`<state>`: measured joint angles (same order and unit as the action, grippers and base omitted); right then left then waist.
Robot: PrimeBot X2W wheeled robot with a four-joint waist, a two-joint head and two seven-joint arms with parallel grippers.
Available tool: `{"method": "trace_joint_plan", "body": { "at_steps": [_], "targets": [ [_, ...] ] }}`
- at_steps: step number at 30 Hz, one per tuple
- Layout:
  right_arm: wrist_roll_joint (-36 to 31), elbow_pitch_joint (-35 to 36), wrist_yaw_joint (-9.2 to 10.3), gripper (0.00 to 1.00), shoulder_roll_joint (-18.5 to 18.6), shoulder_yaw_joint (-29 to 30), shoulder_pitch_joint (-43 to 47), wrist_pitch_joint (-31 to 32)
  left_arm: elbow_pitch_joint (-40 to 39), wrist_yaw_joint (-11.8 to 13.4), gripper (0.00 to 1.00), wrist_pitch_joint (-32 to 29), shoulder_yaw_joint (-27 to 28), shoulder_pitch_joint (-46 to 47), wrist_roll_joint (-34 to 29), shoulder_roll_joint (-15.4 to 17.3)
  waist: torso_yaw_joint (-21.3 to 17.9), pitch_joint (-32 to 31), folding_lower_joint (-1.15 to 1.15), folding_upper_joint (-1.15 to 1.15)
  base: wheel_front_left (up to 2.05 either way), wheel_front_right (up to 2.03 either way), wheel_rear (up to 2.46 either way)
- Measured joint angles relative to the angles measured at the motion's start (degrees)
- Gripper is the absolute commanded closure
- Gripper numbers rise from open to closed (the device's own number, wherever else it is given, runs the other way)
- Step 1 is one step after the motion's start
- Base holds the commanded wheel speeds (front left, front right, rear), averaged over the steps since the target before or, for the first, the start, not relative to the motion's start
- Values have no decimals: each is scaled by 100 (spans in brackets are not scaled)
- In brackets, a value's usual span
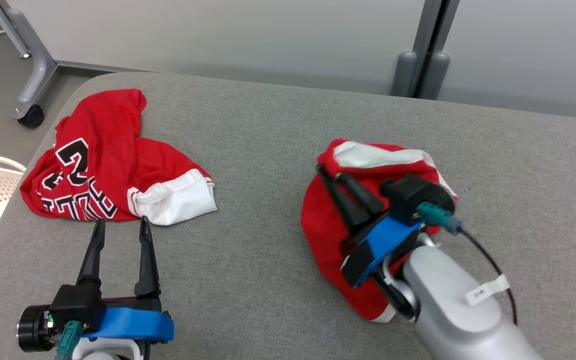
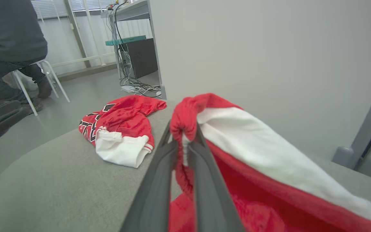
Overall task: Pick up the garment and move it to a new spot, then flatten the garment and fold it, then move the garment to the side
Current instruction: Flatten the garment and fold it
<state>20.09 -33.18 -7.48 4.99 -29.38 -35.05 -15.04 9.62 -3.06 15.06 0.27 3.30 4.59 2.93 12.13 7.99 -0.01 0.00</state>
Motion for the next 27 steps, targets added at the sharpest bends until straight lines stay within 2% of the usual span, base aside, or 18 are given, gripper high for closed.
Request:
{"method": "trace_joint_plan", "body": {
  "at_steps": [5, 8, 12, 13, 14, 16, 19, 23, 27],
  "targets": [
    [367, -163, 0, 100, -208, -1141, 7, -1, 12, -3, 0, 0, -43, -23, 51, 1, 153, 9, 0, 0, 0, 0, 0],
    [840, -138, 0, 100, -208, -1920, 40, 0, 32, -1, 0, 0, -101, -14, 89, 0, 259, 34, 0, 0, 0, 0, 0],
    [1362, -151, 0, 100, -224, -2598, 52, 1, 56, 11, 0, 0, -125, 11, 114, 1, 358, 86, 0, 0, 0, 0, 0],
    [1445, -146, 0, 9, -224, -2665, 49, 1, 59, 25, 0, 0, -122, 11, 122, 1, 366, 97, 1, 0, 0, 0, 0],
    [1506, -143, 0, 0, -223, -2711, 42, 1, 65, 36, 0, 0, -123, 12, 132, 1, 367, 104, 1, 0, 0, 0, 0],
    [1567, -96, 0, 0, -229, -2684, -5, 1, 71, 57, 0, 0, -104, 10, 132, 3, 335, 109, 1, 0, 0, 0, 0],
    [1441, -102, 0, 0, -224, -2321, -86, 0, 82, 56, 0, 0, -60, -11, 104, 0, 236, 79, 1, 0, 0, 0, 0],
    [1002, 1, 0, 0, -221, -1536, 66, 0, 97, 48, 0, 0, 70, -117, 49, 1, 49, -27, 1, 0, 0, 0, 0],
    [601, 401, 0, 0, 57, -520, 526, -1, 86, 10, 0, 0, 121, -190, 0, 1, -145, -162, 1, 0, 0, 0, 0]
  ]
}}
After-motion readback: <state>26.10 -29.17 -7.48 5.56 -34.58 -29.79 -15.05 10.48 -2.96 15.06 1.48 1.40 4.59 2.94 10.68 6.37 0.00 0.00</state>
